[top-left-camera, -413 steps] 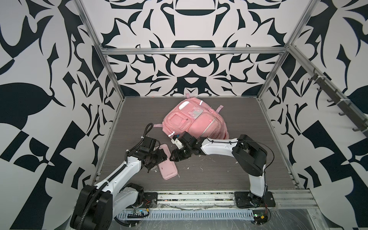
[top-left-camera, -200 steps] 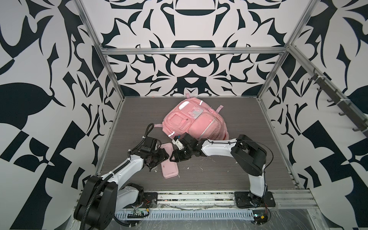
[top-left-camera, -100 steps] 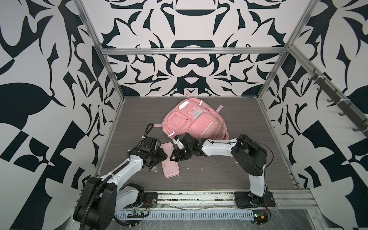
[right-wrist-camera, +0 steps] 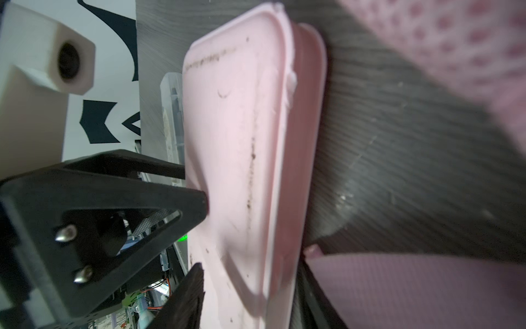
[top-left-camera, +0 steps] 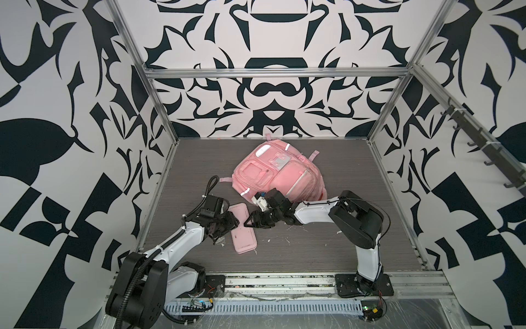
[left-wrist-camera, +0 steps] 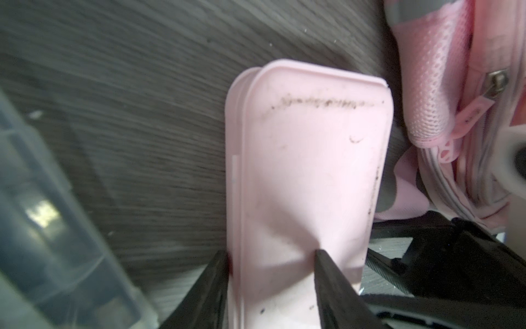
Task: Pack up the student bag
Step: 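Grasp the pink pencil case with both grippers at its ends, then lift the pink pencil case with the right gripper while the left gripper lets go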
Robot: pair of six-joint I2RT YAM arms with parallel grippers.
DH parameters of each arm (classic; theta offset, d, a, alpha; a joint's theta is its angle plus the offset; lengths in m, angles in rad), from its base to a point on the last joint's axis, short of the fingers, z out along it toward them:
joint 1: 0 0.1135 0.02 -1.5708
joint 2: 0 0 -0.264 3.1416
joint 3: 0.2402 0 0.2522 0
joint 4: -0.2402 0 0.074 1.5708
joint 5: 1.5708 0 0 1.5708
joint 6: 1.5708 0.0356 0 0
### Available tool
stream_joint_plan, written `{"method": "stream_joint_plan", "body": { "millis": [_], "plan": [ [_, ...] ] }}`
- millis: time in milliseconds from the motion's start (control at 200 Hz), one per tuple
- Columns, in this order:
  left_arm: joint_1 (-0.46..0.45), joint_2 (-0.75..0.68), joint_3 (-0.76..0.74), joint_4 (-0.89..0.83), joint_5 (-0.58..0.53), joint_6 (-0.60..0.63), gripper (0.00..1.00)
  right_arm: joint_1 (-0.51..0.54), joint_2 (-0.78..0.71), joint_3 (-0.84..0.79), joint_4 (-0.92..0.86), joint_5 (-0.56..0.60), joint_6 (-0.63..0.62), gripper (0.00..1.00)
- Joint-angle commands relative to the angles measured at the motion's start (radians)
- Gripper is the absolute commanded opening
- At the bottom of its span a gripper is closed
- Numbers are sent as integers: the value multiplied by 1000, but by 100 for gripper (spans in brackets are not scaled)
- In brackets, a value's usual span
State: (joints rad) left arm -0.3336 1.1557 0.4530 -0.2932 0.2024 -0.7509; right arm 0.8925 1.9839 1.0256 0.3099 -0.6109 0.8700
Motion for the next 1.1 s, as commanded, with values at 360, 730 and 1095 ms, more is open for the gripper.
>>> {"method": "stream_joint_plan", "body": {
  "millis": [360, 730, 1095],
  "plan": [
    [26, 8, -45, -18, 20, 16, 56, -1, 32, -58, 265, -110, 93, 54],
    [41, -2, -59, -20, 22, 13, 60, -1, 4, -55, 268, -125, 84, 54],
    [78, -17, -90, 33, 80, -5, 60, 0, -10, -58, 270, -127, 83, 53]
  ]
}}
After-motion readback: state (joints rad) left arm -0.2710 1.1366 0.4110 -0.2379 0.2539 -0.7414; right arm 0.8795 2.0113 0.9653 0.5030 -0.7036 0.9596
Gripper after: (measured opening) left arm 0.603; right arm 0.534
